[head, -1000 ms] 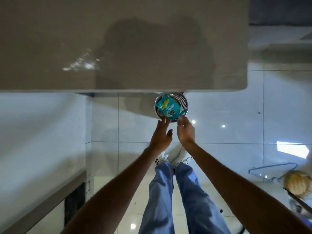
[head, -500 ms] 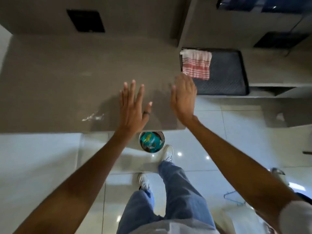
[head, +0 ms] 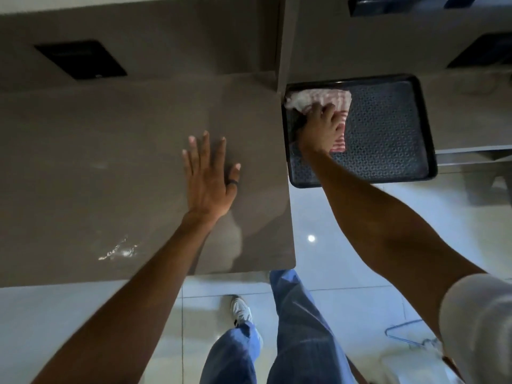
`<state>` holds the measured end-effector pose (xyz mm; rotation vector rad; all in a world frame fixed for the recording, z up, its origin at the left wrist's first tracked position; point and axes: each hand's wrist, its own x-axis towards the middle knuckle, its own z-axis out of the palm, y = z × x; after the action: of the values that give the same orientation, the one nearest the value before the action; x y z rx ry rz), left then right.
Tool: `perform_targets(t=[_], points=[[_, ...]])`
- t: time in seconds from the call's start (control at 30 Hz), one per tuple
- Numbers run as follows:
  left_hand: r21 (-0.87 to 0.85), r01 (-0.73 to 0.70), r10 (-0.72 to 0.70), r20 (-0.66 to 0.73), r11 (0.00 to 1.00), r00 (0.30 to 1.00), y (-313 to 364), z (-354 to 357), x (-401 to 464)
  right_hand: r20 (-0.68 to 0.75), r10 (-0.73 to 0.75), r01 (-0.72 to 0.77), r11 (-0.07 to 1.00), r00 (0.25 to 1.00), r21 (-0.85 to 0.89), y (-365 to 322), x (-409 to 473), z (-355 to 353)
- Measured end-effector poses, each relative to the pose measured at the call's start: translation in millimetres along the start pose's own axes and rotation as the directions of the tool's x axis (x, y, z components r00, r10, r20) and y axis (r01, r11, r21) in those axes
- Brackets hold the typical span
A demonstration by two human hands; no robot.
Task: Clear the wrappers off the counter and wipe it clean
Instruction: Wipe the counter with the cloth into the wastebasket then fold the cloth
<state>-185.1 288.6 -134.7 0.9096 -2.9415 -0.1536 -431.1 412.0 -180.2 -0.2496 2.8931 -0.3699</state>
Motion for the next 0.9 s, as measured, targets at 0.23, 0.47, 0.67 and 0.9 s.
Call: perform_targets(t=[0.23, 0.47, 0.67, 0.9], points=[[-0.041, 0.057, -0.061, -0.084, 0.997, 0.995, -17.1, -27.1, -46.8, -0.326, -0.321, 0.370, 0.924, 0.889, 0.100, -34.6, -95.4, -60.0], [-0.035, 0.042, -0.045, -0.076, 0.998, 0.996, -67.0, -40.3, -152.4, 0.143, -0.449, 0.461, 0.886, 0.882, -0.059, -61.6, -282.7, -8.8], [-0.079, -0.129, 0.124, -0.067, 0.988, 0.990, -113.5, -6.3, -260.4, -0.109, -0.565, 0.562, 0.825, 0.818, -0.061, -28.8, -384.5, 14.6], [-0.129, -0.131, 0.164, 0.293, 0.983, 0.942, -122.8, 77.8, -366.6, 0.298, -0.582, 0.617, 0.787, 0.756, -0.028, 60.7, -455.2, 102.2]])
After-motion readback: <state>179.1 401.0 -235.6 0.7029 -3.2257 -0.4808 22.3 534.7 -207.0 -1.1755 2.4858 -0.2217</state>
